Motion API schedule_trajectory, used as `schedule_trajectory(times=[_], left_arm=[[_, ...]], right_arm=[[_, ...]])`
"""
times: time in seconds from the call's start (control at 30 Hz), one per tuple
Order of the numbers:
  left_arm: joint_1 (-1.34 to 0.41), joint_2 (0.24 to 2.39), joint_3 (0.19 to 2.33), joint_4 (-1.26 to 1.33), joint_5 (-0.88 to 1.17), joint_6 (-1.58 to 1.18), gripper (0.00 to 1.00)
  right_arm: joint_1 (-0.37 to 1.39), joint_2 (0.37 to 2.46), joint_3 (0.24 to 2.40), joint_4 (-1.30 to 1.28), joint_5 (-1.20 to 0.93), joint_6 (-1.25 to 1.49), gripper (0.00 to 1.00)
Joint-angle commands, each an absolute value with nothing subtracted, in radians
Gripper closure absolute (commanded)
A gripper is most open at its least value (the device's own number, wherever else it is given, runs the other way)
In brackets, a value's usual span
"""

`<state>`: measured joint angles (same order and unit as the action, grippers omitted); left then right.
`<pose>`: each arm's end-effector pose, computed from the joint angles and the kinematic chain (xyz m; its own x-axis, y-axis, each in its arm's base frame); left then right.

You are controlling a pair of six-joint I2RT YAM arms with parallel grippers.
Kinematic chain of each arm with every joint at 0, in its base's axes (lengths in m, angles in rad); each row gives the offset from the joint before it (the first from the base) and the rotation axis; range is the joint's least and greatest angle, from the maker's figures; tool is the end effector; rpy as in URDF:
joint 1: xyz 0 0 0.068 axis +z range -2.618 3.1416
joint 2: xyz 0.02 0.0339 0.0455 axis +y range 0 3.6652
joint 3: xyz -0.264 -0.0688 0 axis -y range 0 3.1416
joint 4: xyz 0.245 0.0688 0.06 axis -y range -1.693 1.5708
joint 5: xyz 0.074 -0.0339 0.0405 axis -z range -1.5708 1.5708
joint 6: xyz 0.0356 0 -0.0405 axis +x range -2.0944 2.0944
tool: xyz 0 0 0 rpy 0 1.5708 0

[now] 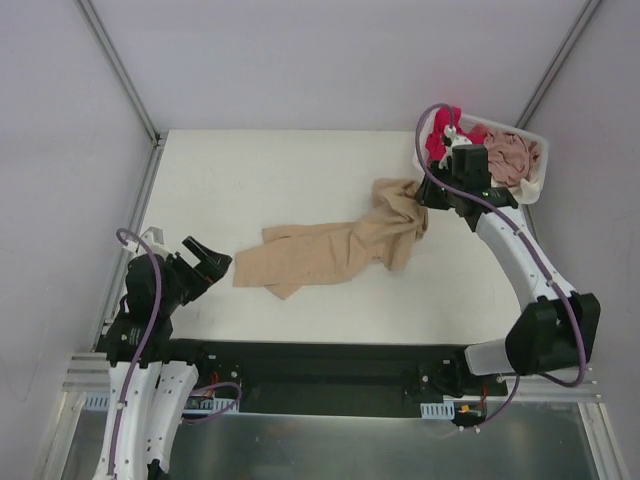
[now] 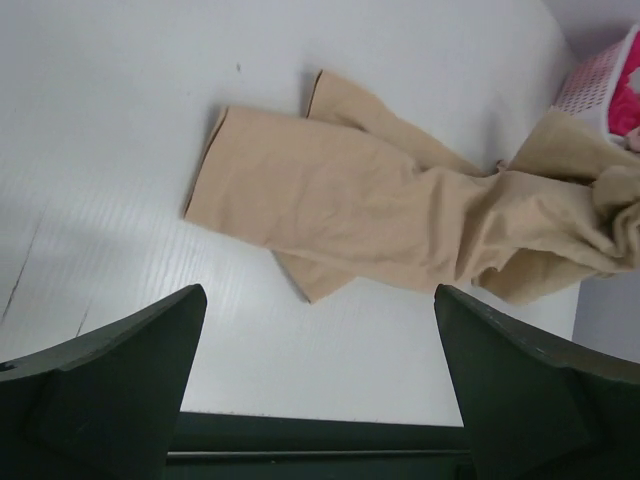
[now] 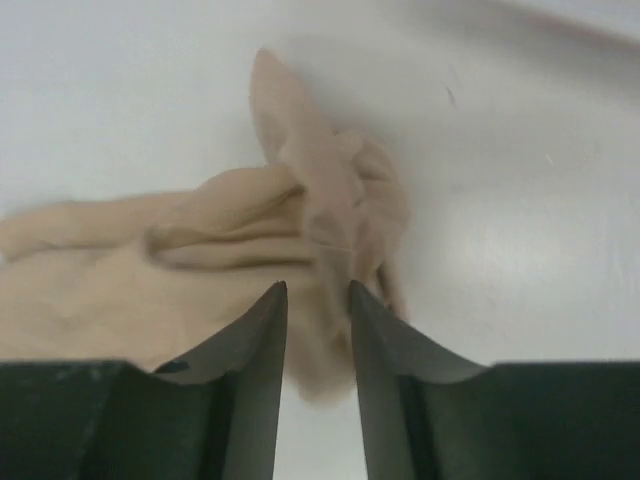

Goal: Fold and stack the t-shirts
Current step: Move the tshirt to the center of the board

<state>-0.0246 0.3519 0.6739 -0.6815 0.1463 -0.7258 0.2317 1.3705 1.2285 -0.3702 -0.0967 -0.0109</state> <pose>0.0877 -0.0073 0.3005 -0.3698 -0.6477 -0.6661 -0.1132 0.7430 -0.6597 0.3047 0.0754 0.3433 -0.4736 -0.1229 -0.8721 -0.3157 0.9481 0.0378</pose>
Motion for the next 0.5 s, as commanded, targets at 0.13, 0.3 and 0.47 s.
schedule_trajectory(times=[0.13, 0.3, 0.47], left_arm=[[-0.020, 0.595, 0.592, -0.680, 0.170, -0.782, 0.01], [-0.020, 0.641, 0.532, -0.672, 0.074, -0.819, 0.01], [-0.021, 0.712, 0.499, -0.598, 0.066, -0.848, 0.03]], right_arm=[[0.172, 1.402, 1.185, -0.511, 0.145, 0.061, 0.15], [0.176, 1.240, 1.057, -0.532, 0.227, 0.162, 0.03], [0.178, 1.059, 0.866, -0.523, 0.181, 0.216, 0.03]])
